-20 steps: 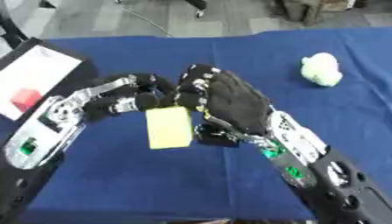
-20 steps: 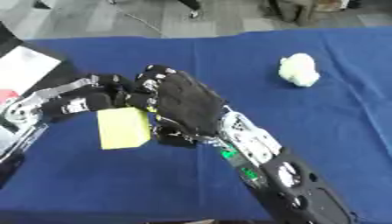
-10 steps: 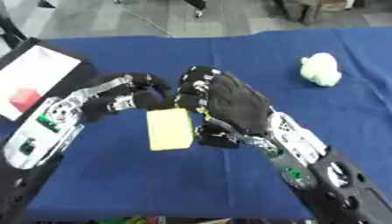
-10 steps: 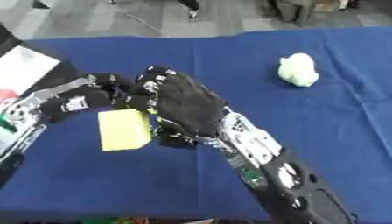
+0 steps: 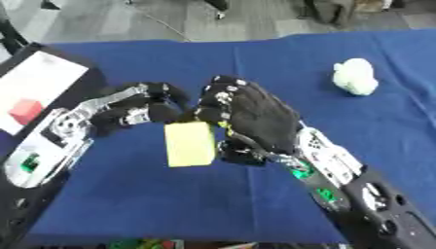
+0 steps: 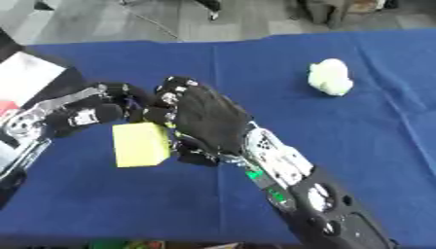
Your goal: Pick up the objects with one hand, pass them to the other hand, and then place them into the box on the other side of the table.
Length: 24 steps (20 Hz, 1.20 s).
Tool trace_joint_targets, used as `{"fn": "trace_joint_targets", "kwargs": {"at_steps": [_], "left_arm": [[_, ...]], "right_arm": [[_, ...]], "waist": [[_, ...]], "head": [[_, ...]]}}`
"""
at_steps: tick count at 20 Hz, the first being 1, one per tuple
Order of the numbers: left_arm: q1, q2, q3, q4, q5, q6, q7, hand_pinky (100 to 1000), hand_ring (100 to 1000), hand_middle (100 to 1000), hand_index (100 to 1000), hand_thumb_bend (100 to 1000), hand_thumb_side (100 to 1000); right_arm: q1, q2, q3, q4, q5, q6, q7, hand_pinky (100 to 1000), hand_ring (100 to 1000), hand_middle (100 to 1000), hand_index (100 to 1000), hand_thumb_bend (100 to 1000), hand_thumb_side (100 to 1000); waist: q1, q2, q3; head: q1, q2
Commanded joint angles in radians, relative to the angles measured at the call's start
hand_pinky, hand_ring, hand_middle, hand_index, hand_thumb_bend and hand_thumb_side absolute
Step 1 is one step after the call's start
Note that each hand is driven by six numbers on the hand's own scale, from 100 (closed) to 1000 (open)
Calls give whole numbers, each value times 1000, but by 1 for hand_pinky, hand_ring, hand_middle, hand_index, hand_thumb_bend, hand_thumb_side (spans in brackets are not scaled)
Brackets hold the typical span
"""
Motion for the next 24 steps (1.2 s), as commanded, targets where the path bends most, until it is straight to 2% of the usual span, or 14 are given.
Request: {"fn": "trace_joint_targets", "kwargs": {"at_steps": [1,17,24], "left_arm": [[-8,32,3,-11,-5,-5,-11,642,591,660,813,721,689],[-8,35,-6,-17,-12,-34,-79,664,622,700,821,737,667],[-21,34,-22,7,-42,-28,-91,673,634,707,824,723,678]], "right_arm": [[-8,5,-8,-2,31,26,-10,603,504,279,357,100,100],[-5,6,-8,8,93,90,-23,595,501,279,356,100,100],[-8,7,-5,0,98,99,-33,591,496,271,352,100,100]], "waist": [[1,-20,-1],[-1,-19,0],[-1,-20,-2]], "head": [[2,-2],[-2,-2],[1,-2]]}}
